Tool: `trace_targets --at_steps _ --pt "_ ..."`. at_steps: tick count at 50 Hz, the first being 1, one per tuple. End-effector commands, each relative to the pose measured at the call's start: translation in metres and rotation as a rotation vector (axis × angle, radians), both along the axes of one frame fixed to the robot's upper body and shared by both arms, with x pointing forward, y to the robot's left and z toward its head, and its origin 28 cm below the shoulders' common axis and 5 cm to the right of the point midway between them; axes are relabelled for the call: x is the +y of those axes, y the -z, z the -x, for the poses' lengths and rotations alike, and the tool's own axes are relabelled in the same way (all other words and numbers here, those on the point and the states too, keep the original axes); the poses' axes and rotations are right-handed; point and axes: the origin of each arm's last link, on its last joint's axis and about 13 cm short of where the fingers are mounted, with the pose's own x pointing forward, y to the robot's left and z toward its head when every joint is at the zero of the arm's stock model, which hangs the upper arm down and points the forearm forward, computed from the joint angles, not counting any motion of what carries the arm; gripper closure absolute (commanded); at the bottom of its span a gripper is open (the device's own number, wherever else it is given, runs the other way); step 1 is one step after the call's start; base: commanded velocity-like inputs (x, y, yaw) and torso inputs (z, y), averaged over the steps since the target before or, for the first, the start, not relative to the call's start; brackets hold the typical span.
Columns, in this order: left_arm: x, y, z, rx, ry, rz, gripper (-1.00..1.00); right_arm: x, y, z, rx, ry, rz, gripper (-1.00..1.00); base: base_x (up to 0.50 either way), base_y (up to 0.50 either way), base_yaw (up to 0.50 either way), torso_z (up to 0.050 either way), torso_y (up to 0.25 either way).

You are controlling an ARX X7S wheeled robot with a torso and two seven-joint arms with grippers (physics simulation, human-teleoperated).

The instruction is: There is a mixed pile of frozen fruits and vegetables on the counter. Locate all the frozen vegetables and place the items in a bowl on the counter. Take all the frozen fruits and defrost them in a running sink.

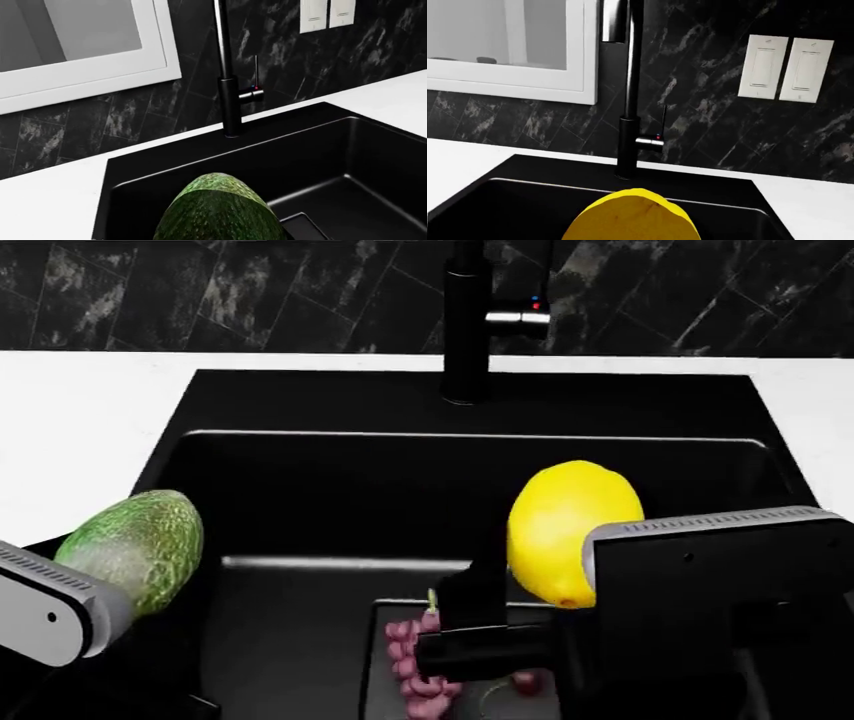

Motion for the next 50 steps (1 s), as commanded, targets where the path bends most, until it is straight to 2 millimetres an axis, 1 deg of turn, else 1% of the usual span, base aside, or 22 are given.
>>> trace_targets --at_steps 1,16,41,50 --pt "0.0 -0.003 0.001 -0.011 -0.009 0.008 1.0 -0.001 -0.002 0.002 -0.017 0.004 0.026 1.0 -0.11 -0.5 0.0 0.0 0.0" --pt "-0.001 -0.003 0.001 -0.011 -0.005 0.011 1.0 -0.001 -0.003 0.001 -0.03 0.008 0.031 1.0 -0.1 -0.5 0.0 0.0 0.0" --pt "0.0 -0.003 0.002 -0.016 -0.006 0.009 1.0 0.0 -0.012 0.008 -0.077 0.011 0.041 1.0 0.0 -0.5 0.0 0.0 0.0" --pt "0.001 -0.003 0.002 -0.016 -0.008 0.009 1.0 0.0 -0.012 0.008 -0.074 0.013 0.036 1.0 0.02 -0.5 0.0 0.0 0.0"
